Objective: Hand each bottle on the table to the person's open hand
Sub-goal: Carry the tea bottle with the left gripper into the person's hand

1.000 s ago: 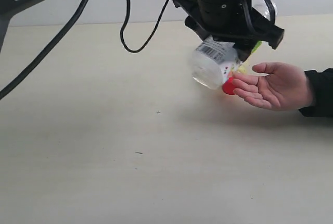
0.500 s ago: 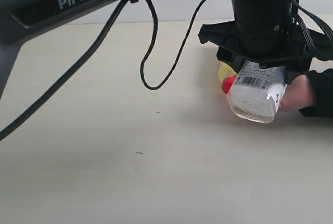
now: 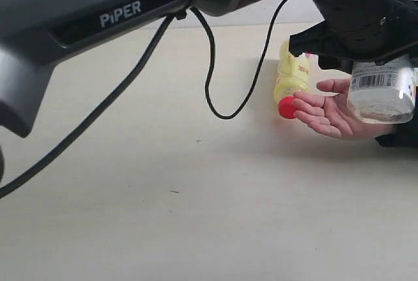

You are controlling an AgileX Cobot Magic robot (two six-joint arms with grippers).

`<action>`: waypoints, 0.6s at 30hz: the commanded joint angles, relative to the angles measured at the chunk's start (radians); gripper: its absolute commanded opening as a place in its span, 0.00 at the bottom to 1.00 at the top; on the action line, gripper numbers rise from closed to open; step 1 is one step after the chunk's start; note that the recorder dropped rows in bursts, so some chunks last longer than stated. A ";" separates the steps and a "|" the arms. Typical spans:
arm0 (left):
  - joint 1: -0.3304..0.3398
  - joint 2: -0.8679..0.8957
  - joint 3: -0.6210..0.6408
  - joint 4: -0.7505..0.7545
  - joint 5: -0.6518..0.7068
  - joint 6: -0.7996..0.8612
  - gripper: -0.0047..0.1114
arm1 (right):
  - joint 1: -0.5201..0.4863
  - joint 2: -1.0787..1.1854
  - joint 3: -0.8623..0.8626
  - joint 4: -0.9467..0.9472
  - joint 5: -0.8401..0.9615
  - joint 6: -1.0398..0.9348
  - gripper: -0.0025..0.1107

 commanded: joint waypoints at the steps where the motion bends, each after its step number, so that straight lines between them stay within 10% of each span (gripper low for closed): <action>1: 0.038 0.053 0.001 -0.041 -0.023 -0.091 0.04 | -0.004 -0.006 0.005 -0.002 -0.006 -0.005 0.02; 18: 0.086 0.191 0.001 -0.163 -0.150 -0.095 0.05 | -0.004 -0.006 0.005 -0.002 -0.006 -0.005 0.02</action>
